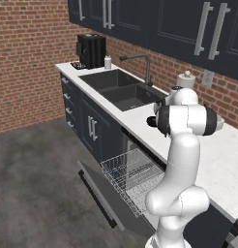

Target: Pick up the cup and bowl from the counter, place them in the dishwasher, and close the dishwasher door.

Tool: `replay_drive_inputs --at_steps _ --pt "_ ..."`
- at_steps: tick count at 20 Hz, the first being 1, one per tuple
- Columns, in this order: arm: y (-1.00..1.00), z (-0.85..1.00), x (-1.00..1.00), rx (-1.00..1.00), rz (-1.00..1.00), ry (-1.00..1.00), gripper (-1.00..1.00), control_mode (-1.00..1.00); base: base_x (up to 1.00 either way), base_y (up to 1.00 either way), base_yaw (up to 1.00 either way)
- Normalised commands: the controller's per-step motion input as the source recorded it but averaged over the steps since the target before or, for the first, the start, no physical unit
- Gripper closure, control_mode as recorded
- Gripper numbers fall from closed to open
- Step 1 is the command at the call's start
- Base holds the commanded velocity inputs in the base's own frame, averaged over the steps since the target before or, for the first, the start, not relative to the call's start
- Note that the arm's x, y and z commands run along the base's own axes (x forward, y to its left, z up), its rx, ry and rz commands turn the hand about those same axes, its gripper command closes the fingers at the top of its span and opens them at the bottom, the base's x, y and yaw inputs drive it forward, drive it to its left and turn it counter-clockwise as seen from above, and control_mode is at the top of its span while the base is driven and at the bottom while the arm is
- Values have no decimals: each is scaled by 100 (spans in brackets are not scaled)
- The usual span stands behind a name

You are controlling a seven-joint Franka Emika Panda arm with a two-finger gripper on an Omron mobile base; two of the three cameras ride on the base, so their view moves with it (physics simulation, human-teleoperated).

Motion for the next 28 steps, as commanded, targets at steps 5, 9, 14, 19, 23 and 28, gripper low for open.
replay_drive_inputs --at_steps 5,9,14,19,23,28 --pt "7 -11 0 -2 0 0 -100 -100 0 0 0" --pt "16 -12 0 -2 0 0 -100 -100 0 0 0" --pt "30 -10 -4 -1 1 0 -100 -100 0 0 0" --pt "33 -9 -2 0 1 0 -100 -100 0 0 0" --pt "27 -6 -4 0 0 0 -100 -100 0 0 0" --pt "4 -1 -5 0 0 0 -100 -100 0 0 0"
